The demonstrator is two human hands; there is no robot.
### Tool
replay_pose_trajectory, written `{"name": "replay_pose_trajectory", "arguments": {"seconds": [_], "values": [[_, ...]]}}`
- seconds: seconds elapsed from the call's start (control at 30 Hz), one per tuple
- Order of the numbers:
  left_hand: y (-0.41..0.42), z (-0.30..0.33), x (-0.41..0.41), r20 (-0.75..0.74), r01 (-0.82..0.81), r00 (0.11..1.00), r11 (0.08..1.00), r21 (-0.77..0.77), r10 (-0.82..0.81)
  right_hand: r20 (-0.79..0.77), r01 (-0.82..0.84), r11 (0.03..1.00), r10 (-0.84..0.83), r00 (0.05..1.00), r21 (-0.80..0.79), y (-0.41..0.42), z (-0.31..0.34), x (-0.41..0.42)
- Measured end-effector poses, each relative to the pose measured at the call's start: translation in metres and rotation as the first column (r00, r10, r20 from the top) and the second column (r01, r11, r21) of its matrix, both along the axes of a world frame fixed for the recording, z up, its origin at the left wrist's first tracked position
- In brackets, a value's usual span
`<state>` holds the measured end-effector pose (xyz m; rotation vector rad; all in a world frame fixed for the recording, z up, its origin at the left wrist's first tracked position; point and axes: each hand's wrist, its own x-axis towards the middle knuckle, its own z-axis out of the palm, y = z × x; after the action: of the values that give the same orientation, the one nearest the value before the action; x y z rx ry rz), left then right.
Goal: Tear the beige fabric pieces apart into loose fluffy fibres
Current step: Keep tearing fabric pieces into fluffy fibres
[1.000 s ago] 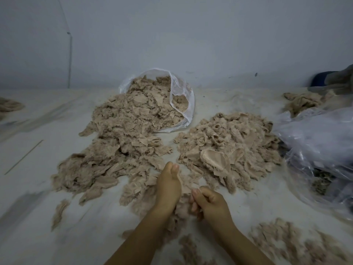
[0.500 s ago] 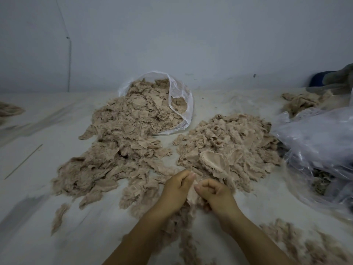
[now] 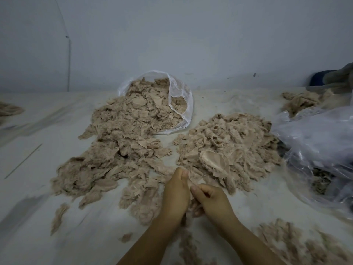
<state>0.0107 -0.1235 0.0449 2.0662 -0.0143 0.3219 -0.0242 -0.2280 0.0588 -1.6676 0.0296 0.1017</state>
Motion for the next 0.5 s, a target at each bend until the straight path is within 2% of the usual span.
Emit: {"name": "replay_pose_trajectory", "arguments": {"seconds": [0.1, 0.3, 0.4, 0.5], "values": [[-0.001, -0.004, -0.002, 0.036, 0.012, 0.999, 0.999, -0.029, -0.011, -0.025, 0.013, 1.000, -0.013, 1.000, 0.019, -0.001, -0.002, 0.000], [0.011, -0.004, 0.004, 0.093, 0.070, 0.993, 0.996, 0.052, -0.074, 0.047, -0.007, 0.991, 0.014, 0.999, -0.131, -0.009, -0.011, -0.003], [0.019, -0.005, 0.006, 0.098, 0.082, 0.991, 0.991, 0.104, -0.092, -0.049, -0.232, 0.954, 0.226, 0.973, -0.189, -0.019, -0.008, -0.004], [0.036, -0.004, 0.011, 0.082, 0.078, 0.992, 0.984, 0.159, -0.092, -0.238, -0.476, 0.860, 0.431, 0.870, -0.185, -0.042, 0.000, -0.004]]}}
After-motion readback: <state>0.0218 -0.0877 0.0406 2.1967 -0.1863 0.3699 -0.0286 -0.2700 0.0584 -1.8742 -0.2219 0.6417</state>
